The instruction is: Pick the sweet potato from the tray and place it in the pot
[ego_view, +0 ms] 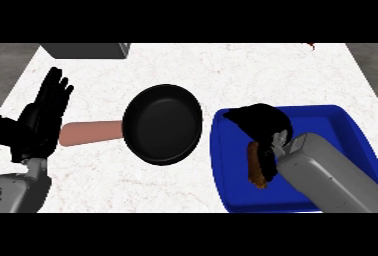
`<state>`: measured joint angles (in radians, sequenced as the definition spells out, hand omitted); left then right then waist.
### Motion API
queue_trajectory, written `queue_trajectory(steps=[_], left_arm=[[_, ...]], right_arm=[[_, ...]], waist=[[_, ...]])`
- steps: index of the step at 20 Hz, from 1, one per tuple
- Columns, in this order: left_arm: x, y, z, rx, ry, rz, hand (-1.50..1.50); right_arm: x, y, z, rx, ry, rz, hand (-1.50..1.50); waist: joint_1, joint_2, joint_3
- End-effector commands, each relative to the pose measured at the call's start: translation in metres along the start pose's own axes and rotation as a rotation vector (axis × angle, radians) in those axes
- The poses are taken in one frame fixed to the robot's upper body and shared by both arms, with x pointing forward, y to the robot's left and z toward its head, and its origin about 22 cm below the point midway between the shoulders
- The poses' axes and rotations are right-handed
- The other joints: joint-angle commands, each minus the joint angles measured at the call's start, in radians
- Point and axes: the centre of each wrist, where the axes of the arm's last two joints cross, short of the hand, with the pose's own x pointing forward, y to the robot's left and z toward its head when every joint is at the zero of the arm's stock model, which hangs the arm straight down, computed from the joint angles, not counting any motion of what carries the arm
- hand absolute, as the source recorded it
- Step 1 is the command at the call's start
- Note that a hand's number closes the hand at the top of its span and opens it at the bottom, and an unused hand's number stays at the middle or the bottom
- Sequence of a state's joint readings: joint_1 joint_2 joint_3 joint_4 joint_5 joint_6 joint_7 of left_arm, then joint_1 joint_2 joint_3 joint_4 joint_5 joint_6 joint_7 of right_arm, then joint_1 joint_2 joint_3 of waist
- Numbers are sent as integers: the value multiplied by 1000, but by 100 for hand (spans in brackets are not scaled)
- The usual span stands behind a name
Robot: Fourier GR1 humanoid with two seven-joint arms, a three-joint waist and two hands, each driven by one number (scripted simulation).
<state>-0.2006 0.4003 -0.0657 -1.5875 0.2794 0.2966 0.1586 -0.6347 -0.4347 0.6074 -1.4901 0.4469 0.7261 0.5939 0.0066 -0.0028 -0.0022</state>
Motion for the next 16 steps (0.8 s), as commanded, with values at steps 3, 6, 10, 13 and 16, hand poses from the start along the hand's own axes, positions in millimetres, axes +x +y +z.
queue_trajectory(steps=[3, 6, 10, 13, 16], left_arm=[[8, -9, 5, 12, 0, -3, 0], [13, -9, 0, -4, -3, 5, 0], [-2, -1, -1, 24, -23, -13, 0], [9, 15, 8, 6, -15, 2, 0], [4, 5, 10, 21, -13, -9, 0]], right_arm=[[39, 12, -7, 113, 85, 52, -150], [39, 10, -11, 123, 89, 26, -150], [52, 31, -9, 136, 99, 18, -150], [30, 37, -20, 146, 136, 41, -150], [38, 68, -6, 128, 190, 99, -150]], waist=[[-4, 0, 2], [-4, 2, 2], [-7, 2, 2], [-1, 2, 2], [-7, 0, 2]])
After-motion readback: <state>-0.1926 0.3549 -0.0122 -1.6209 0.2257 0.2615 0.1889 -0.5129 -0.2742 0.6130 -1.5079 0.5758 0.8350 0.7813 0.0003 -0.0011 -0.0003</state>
